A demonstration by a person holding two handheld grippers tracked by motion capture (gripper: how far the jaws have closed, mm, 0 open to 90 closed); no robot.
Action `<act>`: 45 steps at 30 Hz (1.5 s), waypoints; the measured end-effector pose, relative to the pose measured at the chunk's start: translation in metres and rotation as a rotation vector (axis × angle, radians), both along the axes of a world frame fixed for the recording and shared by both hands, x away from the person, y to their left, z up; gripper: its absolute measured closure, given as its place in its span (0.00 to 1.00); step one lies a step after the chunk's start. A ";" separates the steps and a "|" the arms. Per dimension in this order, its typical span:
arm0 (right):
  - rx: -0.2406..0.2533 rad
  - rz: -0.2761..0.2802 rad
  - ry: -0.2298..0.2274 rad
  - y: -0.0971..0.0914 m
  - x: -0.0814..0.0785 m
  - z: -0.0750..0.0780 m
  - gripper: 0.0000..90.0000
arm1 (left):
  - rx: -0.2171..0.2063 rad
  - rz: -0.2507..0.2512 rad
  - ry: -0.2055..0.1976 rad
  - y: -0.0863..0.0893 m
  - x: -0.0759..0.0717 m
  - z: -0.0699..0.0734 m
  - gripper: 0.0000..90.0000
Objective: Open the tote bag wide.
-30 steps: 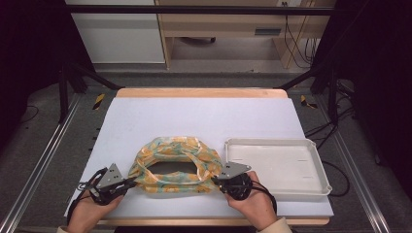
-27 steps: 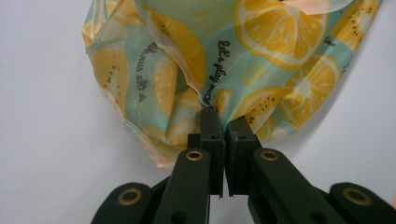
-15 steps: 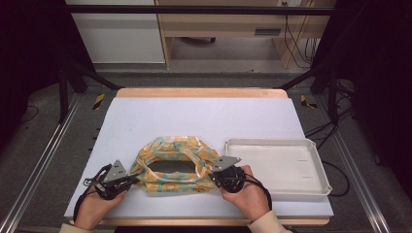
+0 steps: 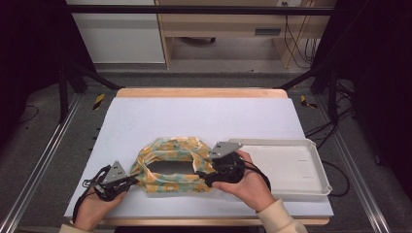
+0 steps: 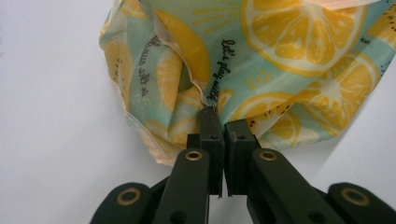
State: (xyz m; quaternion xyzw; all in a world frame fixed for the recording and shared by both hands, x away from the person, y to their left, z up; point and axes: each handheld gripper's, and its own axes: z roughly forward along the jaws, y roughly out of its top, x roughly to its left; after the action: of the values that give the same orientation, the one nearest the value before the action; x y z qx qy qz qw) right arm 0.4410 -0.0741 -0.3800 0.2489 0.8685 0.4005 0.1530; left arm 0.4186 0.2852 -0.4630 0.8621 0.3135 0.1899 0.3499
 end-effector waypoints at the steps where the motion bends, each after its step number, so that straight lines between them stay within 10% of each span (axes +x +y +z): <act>1: 0.000 -0.003 0.004 0.005 0.004 0.003 0.31 | -0.001 0.000 0.001 0.000 0.000 0.000 0.97; 13: -0.005 -0.064 0.052 0.064 0.061 0.001 0.63 | 0.001 -0.015 0.009 -0.002 -0.001 0.001 0.97; 17: -0.018 -0.055 0.051 0.071 0.065 -0.003 0.91 | 0.000 -0.019 0.011 -0.003 -0.002 0.001 0.97; 31: 0.096 0.082 -0.037 0.048 0.005 0.011 1.00 | -0.035 -0.002 0.018 -0.001 -0.003 0.000 0.95; 45: 0.062 0.211 0.010 0.041 -0.042 -0.042 1.00 | -0.100 0.027 -0.045 0.013 -0.029 0.018 0.65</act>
State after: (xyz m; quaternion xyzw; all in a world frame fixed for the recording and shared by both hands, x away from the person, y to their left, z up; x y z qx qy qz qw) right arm 0.3988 -0.0329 -0.4215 0.1629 0.8777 0.4400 0.0978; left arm 0.3895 0.2977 -0.4454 0.8348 0.3261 0.1981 0.3969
